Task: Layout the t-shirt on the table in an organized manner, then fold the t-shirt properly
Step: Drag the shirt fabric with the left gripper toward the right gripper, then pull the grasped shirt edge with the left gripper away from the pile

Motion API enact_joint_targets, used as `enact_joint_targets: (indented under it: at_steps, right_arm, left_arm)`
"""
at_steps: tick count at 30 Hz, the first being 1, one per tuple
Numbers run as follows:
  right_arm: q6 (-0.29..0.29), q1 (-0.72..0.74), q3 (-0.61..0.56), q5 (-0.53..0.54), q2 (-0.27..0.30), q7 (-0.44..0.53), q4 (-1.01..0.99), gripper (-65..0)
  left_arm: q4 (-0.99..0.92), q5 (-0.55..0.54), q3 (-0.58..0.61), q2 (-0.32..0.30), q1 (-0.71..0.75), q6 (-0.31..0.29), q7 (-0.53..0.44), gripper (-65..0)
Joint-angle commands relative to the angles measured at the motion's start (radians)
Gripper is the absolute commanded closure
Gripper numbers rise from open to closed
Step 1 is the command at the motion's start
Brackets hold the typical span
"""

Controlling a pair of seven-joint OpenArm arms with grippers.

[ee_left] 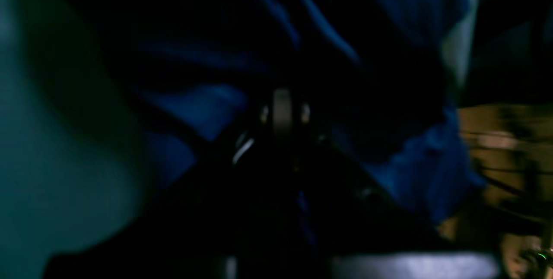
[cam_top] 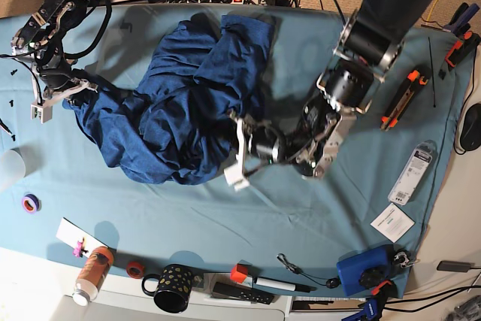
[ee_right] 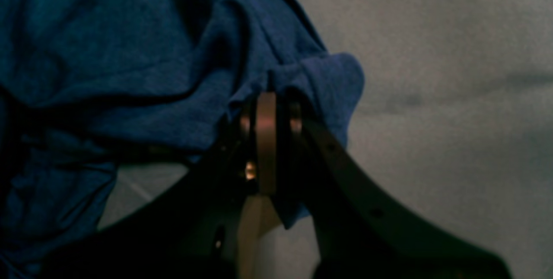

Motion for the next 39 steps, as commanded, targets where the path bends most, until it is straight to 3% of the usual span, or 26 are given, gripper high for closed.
enact_joint_targets:
  at_steps: [1, 9, 12, 15, 16, 17, 24, 30, 32, 35, 36, 39]
  right_arm:
    - [-0.001, 0.009, 0.002, 0.015, 0.014, 0.019, 0.017, 0.0]
    - [-0.001, 0.009, 0.002, 0.015, 0.014, 0.019, 0.017, 0.0]
    - [-0.001, 0.009, 0.002, 0.015, 0.014, 0.019, 0.017, 0.0]
    - [-0.001, 0.009, 0.002, 0.015, 0.014, 0.019, 0.017, 0.0]
    - [-0.001, 0.009, 0.002, 0.015, 0.014, 0.019, 0.017, 0.0]
    - [-0.001, 0.009, 0.002, 0.015, 0.014, 0.019, 0.017, 0.0]
    - [0.000, 0.009, 0.002, 0.011, 0.014, 0.019, 0.017, 0.0]
    - [-0.001, 0.009, 0.002, 0.012, 0.014, 0.019, 0.017, 0.0]
    - [-0.001, 0.009, 0.002, 0.011, 0.014, 0.019, 0.017, 0.0]
    - [-0.001, 0.009, 0.002, 0.010, 0.014, 0.018, 0.017, 0.0]
    - [-0.001, 0.009, 0.002, 0.010, 0.014, 0.018, 0.017, 0.0]
    - [-0.001, 0.008, 0.002, 0.008, 0.014, 0.018, 0.017, 0.0]
  left_arm:
    - [0.015, -0.004, -0.002, 0.006, -0.051, -0.006, -0.019, 0.0]
    - [0.015, 0.054, -0.002, 0.006, -0.172, 0.023, -0.028, 0.0]
    - [0.015, 0.061, -0.002, 0.006, -0.185, 0.010, 0.011, -0.4]
    - [0.015, 0.056, -0.002, 0.005, -0.175, -0.006, 0.095, -34.7]
    - [0.015, 0.049, -0.001, 0.000, -0.169, -0.005, 0.111, -39.7]
    - [0.015, 0.029, 0.003, -0.007, -0.164, 0.037, 0.116, -40.5]
    - [0.015, 0.012, 0.071, -0.068, -0.113, 0.045, 0.114, -40.5]
    - [0.015, -0.048, 0.127, -0.077, -0.032, 0.045, 0.113, -38.9]
    - [0.015, -0.119, 0.136, -0.076, -0.008, 0.029, 0.114, -30.8]
    - [0.015, -0.177, 0.135, -0.077, 0.004, -0.006, 0.114, -5.3]
    - [0.015, -0.176, 0.135, -0.077, -0.002, -0.006, 0.114, 0.0]
    - [0.015, -0.158, 0.135, -0.079, -0.042, -0.006, 0.114, 0.0]
